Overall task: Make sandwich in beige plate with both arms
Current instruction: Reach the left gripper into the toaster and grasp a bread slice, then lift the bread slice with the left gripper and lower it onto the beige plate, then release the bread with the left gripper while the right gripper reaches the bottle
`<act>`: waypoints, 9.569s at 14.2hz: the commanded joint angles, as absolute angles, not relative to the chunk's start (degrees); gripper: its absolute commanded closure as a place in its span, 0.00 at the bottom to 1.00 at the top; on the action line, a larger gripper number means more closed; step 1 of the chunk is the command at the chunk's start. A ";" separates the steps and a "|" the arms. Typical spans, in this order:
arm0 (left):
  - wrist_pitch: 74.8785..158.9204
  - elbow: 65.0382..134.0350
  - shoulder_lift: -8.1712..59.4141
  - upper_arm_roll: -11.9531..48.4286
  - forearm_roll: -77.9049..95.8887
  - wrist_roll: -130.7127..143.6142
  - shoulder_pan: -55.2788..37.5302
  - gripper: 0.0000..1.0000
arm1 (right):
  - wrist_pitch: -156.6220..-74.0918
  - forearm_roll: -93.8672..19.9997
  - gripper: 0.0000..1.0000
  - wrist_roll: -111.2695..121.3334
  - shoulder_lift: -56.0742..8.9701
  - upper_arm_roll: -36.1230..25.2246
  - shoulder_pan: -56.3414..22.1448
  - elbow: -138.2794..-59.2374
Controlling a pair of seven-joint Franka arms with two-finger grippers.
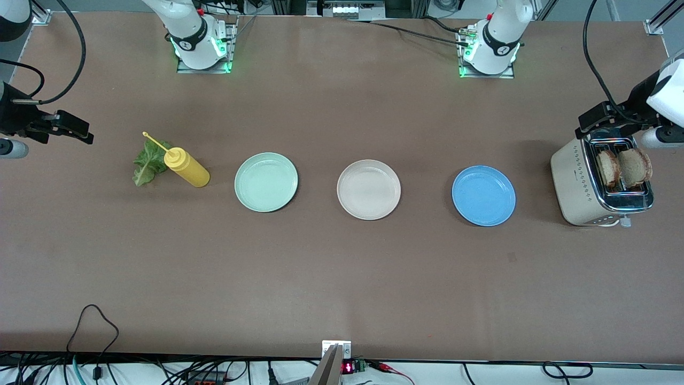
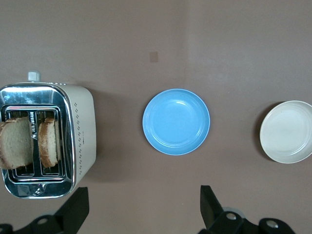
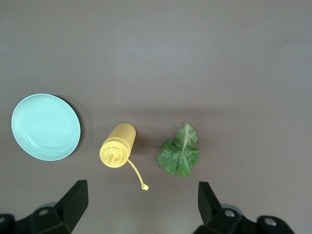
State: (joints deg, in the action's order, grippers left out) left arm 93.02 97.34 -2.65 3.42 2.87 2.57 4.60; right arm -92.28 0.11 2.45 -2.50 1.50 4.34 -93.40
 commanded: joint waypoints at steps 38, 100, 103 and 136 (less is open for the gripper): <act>98.53 98.61 19.87 3.78 -4.66 -13.98 22.15 0.98 | -90.35 -2.90 0.00 2.72 -2.64 1.49 5.80 -93.43; 137.73 105.91 39.38 32.43 42.19 -3.60 3.33 0.00 | -101.49 -14.75 0.00 71.12 -10.46 2.29 24.87 -111.16; 136.94 105.29 38.67 32.52 42.01 -4.13 4.74 0.00 | -104.59 -21.25 0.00 89.42 -11.51 2.29 25.75 -116.18; 96.42 81.74 11.98 -2.99 -0.29 -3.43 -5.63 0.00 | -109.60 -54.93 0.00 144.76 -28.21 9.58 30.67 -123.31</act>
